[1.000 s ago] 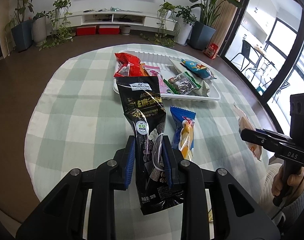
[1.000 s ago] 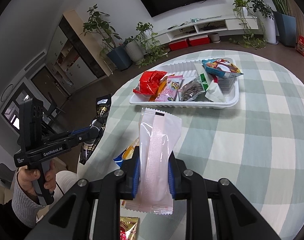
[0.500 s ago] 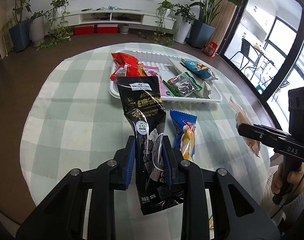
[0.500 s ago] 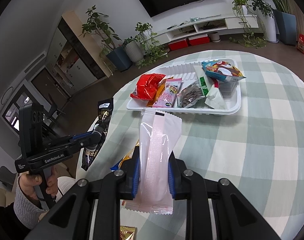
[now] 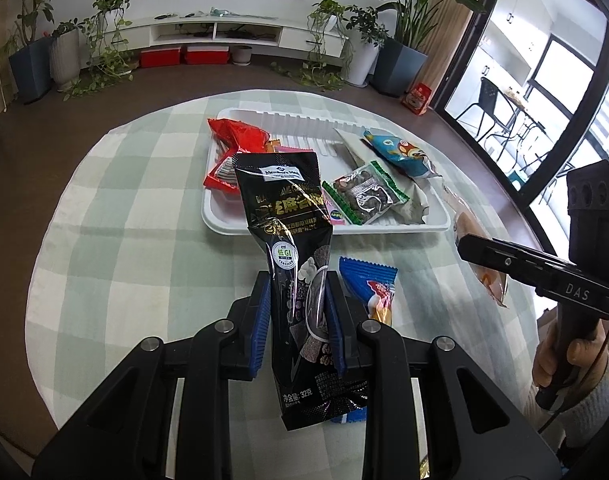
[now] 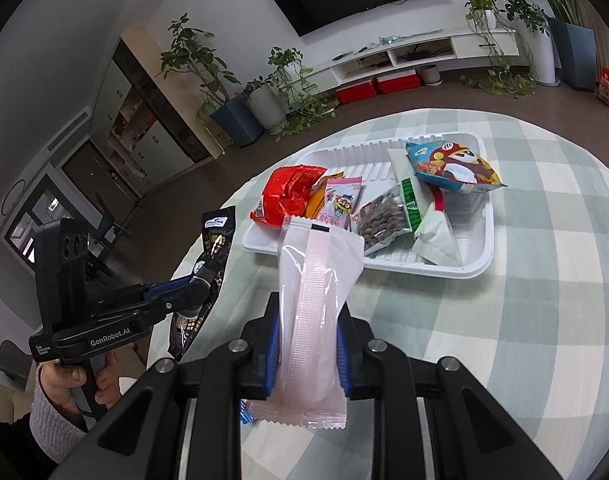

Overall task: Organize snacks
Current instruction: 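Carry the black packet with the left tool while the right tool carries the pink packet, then lower the black packet into the tray with the left tool while the right tool releases the pink packet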

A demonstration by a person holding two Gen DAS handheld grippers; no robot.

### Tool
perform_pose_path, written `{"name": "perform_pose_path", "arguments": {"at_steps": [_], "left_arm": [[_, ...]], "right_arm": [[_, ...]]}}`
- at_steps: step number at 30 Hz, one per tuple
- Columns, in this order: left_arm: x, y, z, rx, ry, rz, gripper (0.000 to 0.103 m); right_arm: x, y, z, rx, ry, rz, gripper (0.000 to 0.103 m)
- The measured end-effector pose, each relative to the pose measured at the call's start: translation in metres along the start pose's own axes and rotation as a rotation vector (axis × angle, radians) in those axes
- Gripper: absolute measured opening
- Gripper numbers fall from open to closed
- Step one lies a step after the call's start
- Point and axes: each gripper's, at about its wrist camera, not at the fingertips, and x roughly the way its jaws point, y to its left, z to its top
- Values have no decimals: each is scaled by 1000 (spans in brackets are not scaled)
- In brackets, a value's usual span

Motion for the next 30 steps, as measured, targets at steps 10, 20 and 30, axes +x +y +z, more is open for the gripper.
{"name": "perform_pose_path", "arguments": {"at_steps": [10,20,30], "left_arm": [[26,-4,45,20,-4,-22,23],[57,-15,72,58,7,-24,23],[82,-14,90,69,12,-12,24]], "right_arm": [[24,-15,36,29,-15,12,26],[45,-21,64,27,-30,18,26],[65,-24,74,32,-31,24,26]]}}
